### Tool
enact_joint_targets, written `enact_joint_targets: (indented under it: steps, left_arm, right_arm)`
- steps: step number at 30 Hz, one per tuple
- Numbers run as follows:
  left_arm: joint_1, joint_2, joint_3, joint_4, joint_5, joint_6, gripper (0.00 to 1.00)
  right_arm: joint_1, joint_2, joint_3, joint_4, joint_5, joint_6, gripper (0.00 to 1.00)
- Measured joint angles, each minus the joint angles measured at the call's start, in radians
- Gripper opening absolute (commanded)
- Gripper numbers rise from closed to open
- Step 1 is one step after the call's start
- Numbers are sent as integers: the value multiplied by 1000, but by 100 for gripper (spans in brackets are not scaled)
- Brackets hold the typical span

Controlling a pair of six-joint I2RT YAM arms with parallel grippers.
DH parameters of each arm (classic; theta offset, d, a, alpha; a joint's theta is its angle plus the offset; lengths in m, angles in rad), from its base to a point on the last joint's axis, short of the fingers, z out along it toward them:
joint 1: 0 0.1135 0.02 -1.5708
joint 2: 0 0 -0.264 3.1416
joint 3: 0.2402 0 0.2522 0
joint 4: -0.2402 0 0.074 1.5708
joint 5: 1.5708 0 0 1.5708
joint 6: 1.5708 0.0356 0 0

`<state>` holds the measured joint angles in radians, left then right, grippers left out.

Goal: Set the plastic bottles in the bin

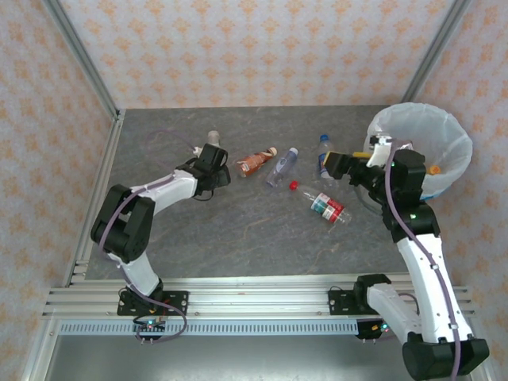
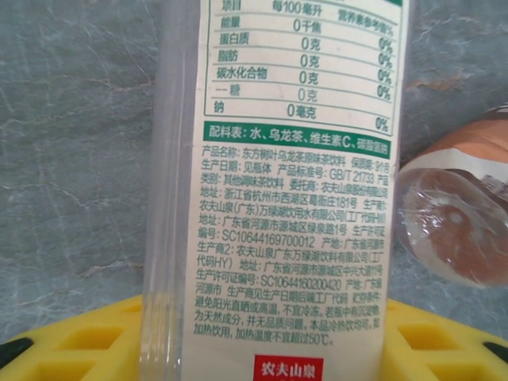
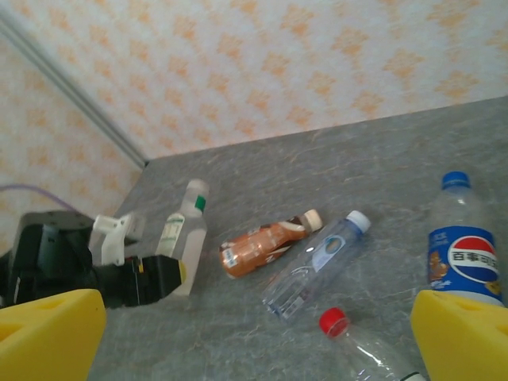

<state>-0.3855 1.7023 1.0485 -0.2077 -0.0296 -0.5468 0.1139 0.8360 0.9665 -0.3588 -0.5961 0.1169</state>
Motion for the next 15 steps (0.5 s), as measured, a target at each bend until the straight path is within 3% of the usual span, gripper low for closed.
enact_joint_targets:
  steps: [3, 9, 15]
  left_arm:
    - [-1, -66, -56, 38, -4, 15, 0]
    - [-13, -193, -166, 123, 0, 51, 0]
    - [-53, -260, -239, 197, -4, 86, 0]
  right_arm:
    - [73, 31, 7, -5, 53, -45, 99]
    - [190, 140, 59, -12, 193, -72, 99]
    - [207, 230, 122, -8, 280, -22, 99]
